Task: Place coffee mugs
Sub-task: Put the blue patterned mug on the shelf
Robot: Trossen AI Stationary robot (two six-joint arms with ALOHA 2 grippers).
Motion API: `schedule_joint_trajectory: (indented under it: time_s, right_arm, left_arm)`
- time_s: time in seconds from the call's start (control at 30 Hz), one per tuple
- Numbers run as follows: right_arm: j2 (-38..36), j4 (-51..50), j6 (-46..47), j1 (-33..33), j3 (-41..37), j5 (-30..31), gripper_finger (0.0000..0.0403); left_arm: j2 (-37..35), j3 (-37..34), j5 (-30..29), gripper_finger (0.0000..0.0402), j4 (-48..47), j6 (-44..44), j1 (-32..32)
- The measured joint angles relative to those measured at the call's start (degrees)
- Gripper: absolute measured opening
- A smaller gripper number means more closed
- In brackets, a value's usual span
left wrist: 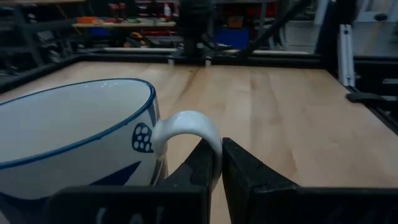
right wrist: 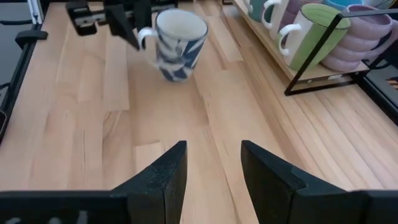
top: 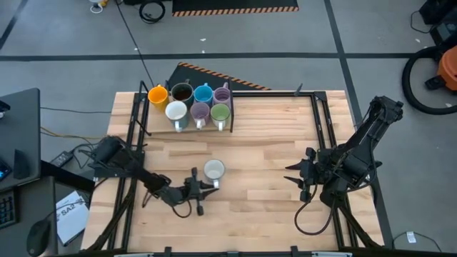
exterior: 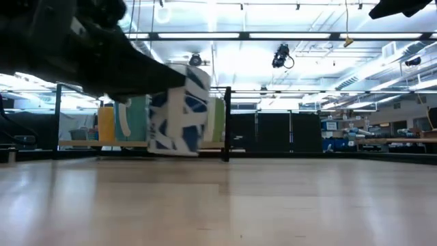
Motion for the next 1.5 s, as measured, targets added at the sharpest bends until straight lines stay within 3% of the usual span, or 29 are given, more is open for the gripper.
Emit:
schedule_joint_trajectory:
  time_s: [0.4,0.63,0.9,1.17,1.5]
  right_arm:
    - [-0.02,2.95,-5.19,-0.05,-2.19,2.11,0.0157]
    - [0.0,12.49,-16.33,-7.15,-5.58,-1.31,0.0154]
    - [0.0,14.41,-24.79,-13.93,-5.79,-2.49,0.0146]
    - [0.0,20.95,-33.32,-18.87,-5.79,-6.99,0.0146]
    - [0.0,32.25,-42.94,-30.79,-9.26,-21.51,0.0145]
  left_arm:
    - [-12.88,-12.93,-14.73,0.0024,-0.41,0.59,-6.28]
    - [-19.36,-18.59,-24.94,0.0023,-1.0,0.75,-9.72]
    - [-23.54,-19.24,-44.21,0.0022,-3.09,6.5,-18.58]
    - [-31.06,-28.58,-44.3,0.0022,-0.9,2.78,-19.61]
    - [-40.32,-30.78,-44.4,0.0022,2.7,19.15,-18.23]
